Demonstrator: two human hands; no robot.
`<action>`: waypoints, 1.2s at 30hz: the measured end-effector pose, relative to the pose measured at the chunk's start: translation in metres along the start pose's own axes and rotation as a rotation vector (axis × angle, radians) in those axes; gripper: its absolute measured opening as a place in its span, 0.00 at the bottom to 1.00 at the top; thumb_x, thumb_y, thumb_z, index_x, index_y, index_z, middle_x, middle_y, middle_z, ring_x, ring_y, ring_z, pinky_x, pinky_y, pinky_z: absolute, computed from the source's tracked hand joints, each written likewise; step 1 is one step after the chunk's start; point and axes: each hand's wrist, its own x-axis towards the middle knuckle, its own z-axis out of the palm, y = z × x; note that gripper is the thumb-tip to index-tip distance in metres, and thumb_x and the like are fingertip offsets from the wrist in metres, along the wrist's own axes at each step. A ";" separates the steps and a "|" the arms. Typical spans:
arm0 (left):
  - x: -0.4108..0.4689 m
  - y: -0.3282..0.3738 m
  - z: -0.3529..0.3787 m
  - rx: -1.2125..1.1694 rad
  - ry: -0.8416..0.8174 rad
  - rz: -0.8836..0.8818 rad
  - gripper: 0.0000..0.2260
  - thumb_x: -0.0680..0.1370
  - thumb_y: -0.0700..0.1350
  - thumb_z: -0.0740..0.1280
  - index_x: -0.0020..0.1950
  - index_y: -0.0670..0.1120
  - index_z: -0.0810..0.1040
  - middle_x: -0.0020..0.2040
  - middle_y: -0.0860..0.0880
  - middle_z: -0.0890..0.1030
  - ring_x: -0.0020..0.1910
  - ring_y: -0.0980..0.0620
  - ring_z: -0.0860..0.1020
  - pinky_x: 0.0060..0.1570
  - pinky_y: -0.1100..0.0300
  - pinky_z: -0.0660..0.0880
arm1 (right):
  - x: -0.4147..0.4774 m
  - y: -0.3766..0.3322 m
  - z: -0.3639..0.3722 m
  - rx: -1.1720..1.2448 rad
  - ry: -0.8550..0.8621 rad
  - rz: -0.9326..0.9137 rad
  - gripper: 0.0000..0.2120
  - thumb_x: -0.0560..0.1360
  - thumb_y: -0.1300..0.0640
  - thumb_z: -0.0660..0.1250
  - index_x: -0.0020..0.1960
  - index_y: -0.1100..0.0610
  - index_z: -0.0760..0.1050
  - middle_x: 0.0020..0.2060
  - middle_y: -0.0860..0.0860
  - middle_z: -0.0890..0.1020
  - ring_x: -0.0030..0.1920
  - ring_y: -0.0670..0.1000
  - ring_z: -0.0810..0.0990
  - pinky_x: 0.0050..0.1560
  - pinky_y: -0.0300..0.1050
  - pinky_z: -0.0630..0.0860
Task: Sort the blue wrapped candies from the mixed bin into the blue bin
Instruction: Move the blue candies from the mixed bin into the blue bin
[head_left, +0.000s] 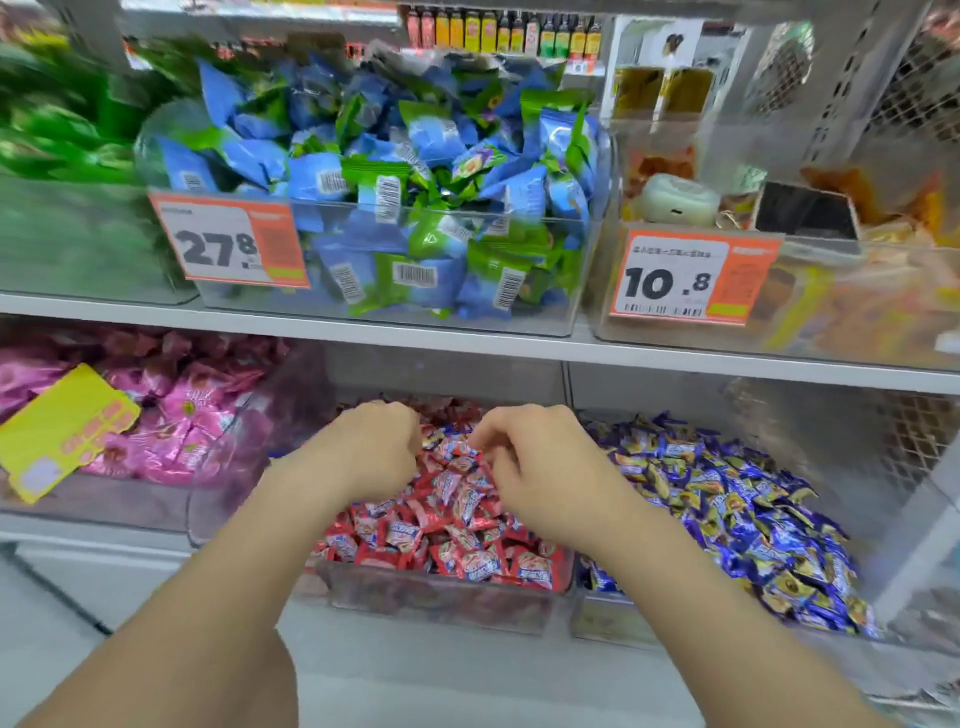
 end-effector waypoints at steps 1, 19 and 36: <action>0.002 -0.014 0.000 0.025 -0.001 -0.027 0.11 0.77 0.39 0.64 0.56 0.49 0.81 0.60 0.42 0.80 0.60 0.39 0.79 0.62 0.49 0.76 | 0.012 0.000 0.008 -0.068 -0.028 0.001 0.17 0.79 0.64 0.60 0.59 0.49 0.83 0.52 0.51 0.86 0.55 0.55 0.81 0.57 0.54 0.80; 0.068 -0.086 0.025 -0.201 0.034 0.039 0.17 0.83 0.42 0.62 0.72 0.47 0.78 0.69 0.43 0.80 0.66 0.41 0.78 0.65 0.51 0.76 | 0.131 0.005 0.080 -0.353 -0.400 0.098 0.26 0.77 0.39 0.72 0.67 0.54 0.76 0.65 0.55 0.80 0.62 0.58 0.80 0.63 0.54 0.79; 0.076 -0.080 0.009 -0.283 0.090 0.155 0.03 0.77 0.50 0.77 0.50 0.54 0.87 0.55 0.53 0.82 0.51 0.49 0.82 0.54 0.53 0.80 | 0.110 0.003 0.041 0.157 -0.103 0.125 0.10 0.80 0.55 0.65 0.44 0.58 0.80 0.37 0.52 0.82 0.40 0.52 0.78 0.39 0.41 0.71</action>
